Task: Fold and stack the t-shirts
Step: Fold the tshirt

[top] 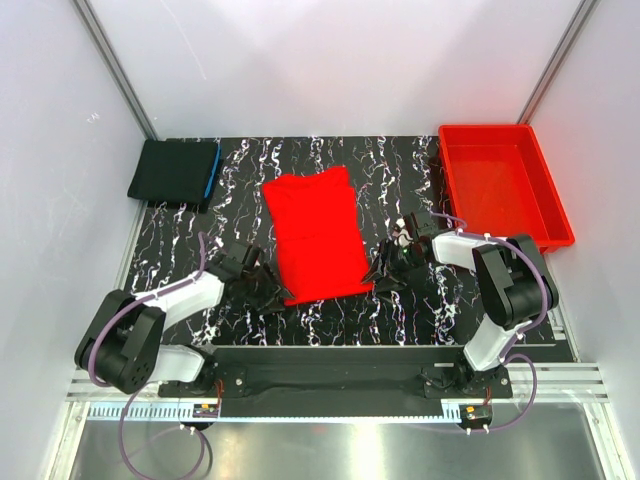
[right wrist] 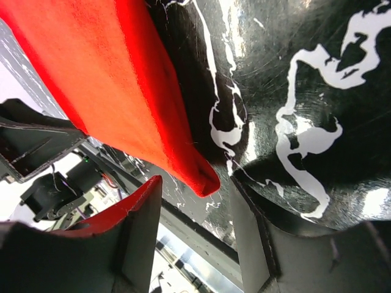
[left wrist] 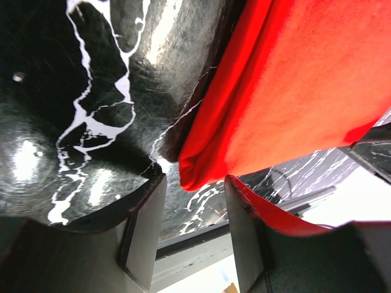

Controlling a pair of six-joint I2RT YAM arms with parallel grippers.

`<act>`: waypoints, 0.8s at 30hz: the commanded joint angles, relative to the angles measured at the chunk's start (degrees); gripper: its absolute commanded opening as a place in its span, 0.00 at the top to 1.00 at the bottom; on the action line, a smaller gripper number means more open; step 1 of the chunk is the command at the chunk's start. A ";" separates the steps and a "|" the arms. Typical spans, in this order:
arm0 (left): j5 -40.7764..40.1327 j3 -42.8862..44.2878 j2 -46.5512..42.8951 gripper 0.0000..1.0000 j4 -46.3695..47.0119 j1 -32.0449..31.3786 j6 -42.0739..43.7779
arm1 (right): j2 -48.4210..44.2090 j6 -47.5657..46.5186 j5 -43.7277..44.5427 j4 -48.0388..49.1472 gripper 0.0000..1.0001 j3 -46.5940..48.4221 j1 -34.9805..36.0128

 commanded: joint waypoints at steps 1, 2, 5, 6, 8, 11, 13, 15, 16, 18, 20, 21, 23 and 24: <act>-3.80 -1.96 1.49 0.51 0.27 -0.69 -2.54 | 1.54 0.57 3.40 2.55 0.45 -1.21 -0.16; -3.89 -2.31 1.49 0.52 0.71 -0.78 -3.07 | 1.72 0.48 3.31 2.55 0.46 -1.12 -0.16; -5.12 -2.84 1.14 0.54 -0.33 -0.70 -3.42 | 2.51 0.57 3.14 2.64 0.50 -0.86 -0.07; -5.30 -2.93 1.05 0.54 -0.60 -0.70 -3.51 | 2.42 0.57 3.22 2.64 0.51 -0.77 -0.07; -5.21 -3.63 0.96 0.55 -0.08 -0.70 -4.04 | 2.07 0.22 3.66 2.47 0.53 -0.95 -0.16; -5.65 -3.63 1.31 0.57 0.19 -0.70 -4.04 | 2.07 -0.31 3.84 2.29 0.53 -1.21 -0.16; -5.91 -3.37 1.75 0.59 0.27 -0.70 -3.78 | 2.33 -0.75 4.10 2.29 0.54 -1.30 -0.16; -6.35 -2.84 1.93 0.63 0.36 -0.70 -3.51 | 3.29 -1.10 4.19 2.12 0.63 -1.04 -0.07; -6.70 -2.75 2.19 0.68 0.45 -0.70 -2.99 | 3.74 -1.54 3.93 2.29 0.70 -0.69 0.02; -7.67 -1.97 2.63 0.78 0.97 -0.70 -1.76 | 4.35 -1.89 3.40 1.86 0.91 -0.25 0.02; -8.37 -1.09 3.24 0.92 1.07 -0.70 0.61 | 3.57 -2.16 3.23 1.42 1.00 -0.16 0.10; -8.55 -0.30 3.16 1.00 0.72 -0.78 2.01 | 3.04 -2.42 3.22 0.72 1.00 -0.24 0.11; -9.78 -0.20 1.33 1.00 -0.78 -0.96 2.99 | 0.77 -2.60 3.05 -0.43 1.00 -0.33 0.19; -10.13 -0.29 0.36 1.00 -1.22 -1.22 3.34 | -0.29 -2.68 2.87 -2.09 1.00 -0.33 0.45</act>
